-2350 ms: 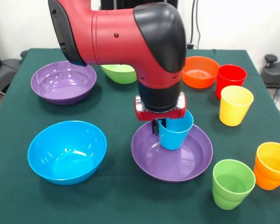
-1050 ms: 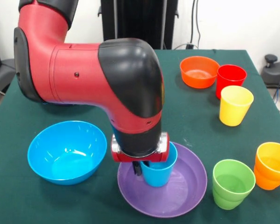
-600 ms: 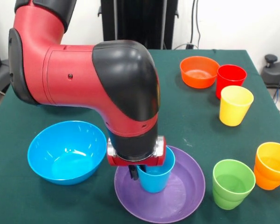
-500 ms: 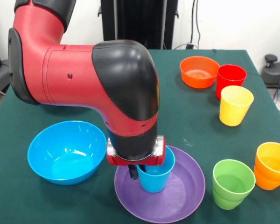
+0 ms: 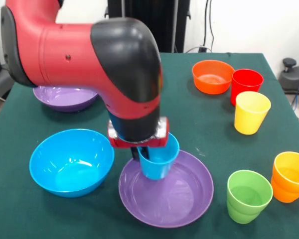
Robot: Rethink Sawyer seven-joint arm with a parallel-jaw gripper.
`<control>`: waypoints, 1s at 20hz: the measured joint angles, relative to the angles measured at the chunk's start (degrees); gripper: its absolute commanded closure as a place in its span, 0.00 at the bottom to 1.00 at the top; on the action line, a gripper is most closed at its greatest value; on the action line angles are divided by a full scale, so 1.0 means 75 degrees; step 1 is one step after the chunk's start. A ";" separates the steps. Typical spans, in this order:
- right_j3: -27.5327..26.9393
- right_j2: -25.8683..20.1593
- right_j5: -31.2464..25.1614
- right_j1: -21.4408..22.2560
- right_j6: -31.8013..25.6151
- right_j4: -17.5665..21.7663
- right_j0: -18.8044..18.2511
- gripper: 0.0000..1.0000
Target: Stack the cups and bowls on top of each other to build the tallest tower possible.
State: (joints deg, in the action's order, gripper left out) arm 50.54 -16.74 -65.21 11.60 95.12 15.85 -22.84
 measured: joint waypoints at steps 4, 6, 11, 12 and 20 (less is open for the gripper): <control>0.0475 0.0050 0.0002 0.0327 0.0000 0.0136 -0.0219 1.00; 0.0650 0.0072 0.0000 0.0443 0.0000 0.0193 -0.0302 1.00; 0.1041 0.0094 0.0002 0.0704 0.0000 0.0353 -0.0473 1.00; 0.1096 0.0094 0.0003 0.0735 0.0000 0.0380 -0.0487 1.00; 0.1911 0.0094 0.0598 0.1096 0.0000 0.0453 -0.0501 1.00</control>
State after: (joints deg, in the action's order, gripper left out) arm 64.87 -16.03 -60.73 19.82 95.12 19.24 -26.59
